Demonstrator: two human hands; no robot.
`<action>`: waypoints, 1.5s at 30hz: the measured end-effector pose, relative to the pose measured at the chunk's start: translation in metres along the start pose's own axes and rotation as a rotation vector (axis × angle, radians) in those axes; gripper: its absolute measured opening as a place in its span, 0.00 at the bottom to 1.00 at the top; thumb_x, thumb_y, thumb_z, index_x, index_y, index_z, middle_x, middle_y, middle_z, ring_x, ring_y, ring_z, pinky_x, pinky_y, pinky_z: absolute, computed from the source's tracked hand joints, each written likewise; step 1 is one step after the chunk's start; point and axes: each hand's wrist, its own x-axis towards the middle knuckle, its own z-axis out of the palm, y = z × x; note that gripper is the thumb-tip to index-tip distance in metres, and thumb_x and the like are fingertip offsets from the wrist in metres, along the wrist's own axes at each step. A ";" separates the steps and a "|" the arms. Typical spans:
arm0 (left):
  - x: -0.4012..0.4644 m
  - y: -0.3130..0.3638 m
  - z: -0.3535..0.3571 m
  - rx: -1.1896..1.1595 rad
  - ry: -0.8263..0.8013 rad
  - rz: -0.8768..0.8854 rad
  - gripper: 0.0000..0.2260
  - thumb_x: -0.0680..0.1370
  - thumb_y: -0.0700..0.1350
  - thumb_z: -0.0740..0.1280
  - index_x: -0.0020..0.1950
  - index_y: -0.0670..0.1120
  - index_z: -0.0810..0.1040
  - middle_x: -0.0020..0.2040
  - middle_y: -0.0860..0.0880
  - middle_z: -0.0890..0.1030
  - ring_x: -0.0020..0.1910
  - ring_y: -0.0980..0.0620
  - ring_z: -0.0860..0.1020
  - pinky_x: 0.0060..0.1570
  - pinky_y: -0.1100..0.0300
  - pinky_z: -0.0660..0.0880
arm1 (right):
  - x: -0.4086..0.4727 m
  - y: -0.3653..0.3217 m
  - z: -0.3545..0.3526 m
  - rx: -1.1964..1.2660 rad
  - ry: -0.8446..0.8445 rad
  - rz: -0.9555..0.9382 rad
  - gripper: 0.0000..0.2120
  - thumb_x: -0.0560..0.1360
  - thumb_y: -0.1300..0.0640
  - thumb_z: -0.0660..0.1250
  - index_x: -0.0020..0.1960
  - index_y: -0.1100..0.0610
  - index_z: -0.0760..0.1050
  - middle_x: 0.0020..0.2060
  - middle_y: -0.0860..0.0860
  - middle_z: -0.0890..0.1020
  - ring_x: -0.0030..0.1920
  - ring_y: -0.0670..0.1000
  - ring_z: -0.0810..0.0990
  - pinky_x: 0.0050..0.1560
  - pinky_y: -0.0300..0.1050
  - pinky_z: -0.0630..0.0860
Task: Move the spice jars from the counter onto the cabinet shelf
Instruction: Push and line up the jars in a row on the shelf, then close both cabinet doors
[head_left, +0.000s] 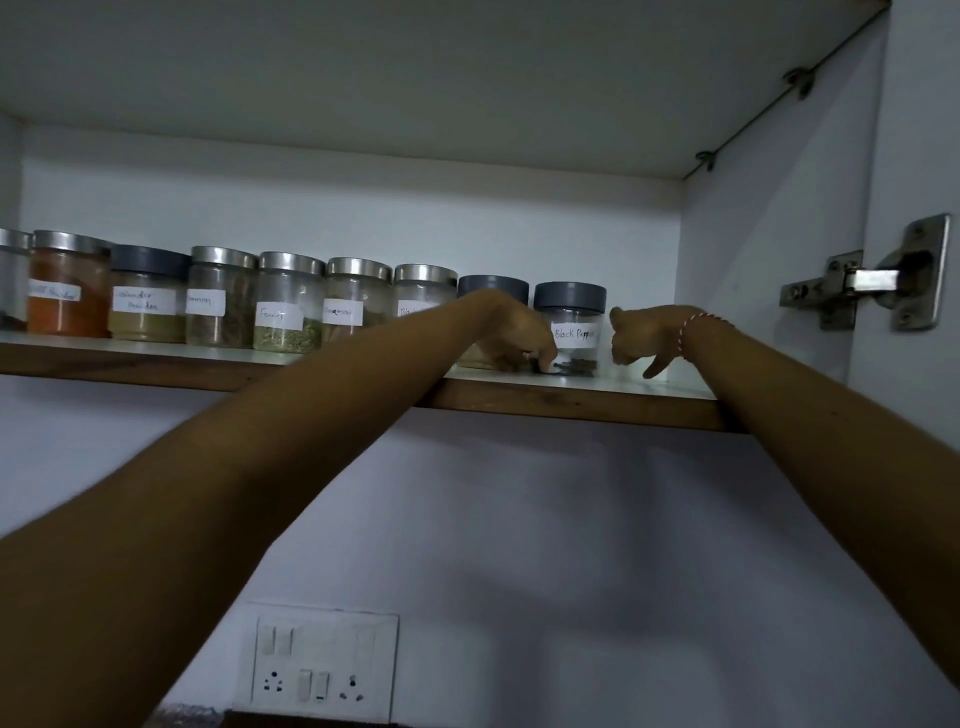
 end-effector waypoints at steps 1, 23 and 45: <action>0.000 0.001 0.001 -0.011 0.043 0.009 0.02 0.78 0.37 0.58 0.47 0.43 0.69 0.38 0.48 0.69 0.34 0.53 0.67 0.36 0.62 0.66 | -0.009 -0.003 -0.001 -0.033 0.025 -0.019 0.21 0.78 0.63 0.60 0.69 0.60 0.61 0.65 0.60 0.70 0.60 0.58 0.70 0.48 0.33 0.68; -0.189 -0.070 0.061 0.719 1.172 0.217 0.24 0.82 0.50 0.50 0.77 0.47 0.50 0.77 0.43 0.56 0.76 0.46 0.55 0.70 0.50 0.56 | -0.136 -0.105 0.013 0.114 0.933 -0.337 0.25 0.77 0.58 0.59 0.73 0.59 0.59 0.73 0.60 0.61 0.72 0.59 0.62 0.67 0.55 0.64; -0.575 -0.279 0.042 0.957 1.373 -0.560 0.26 0.81 0.51 0.52 0.76 0.45 0.51 0.77 0.41 0.53 0.77 0.44 0.52 0.71 0.45 0.54 | -0.273 -0.467 0.002 0.485 1.108 -0.704 0.27 0.77 0.54 0.58 0.73 0.59 0.58 0.75 0.60 0.54 0.76 0.58 0.53 0.73 0.54 0.58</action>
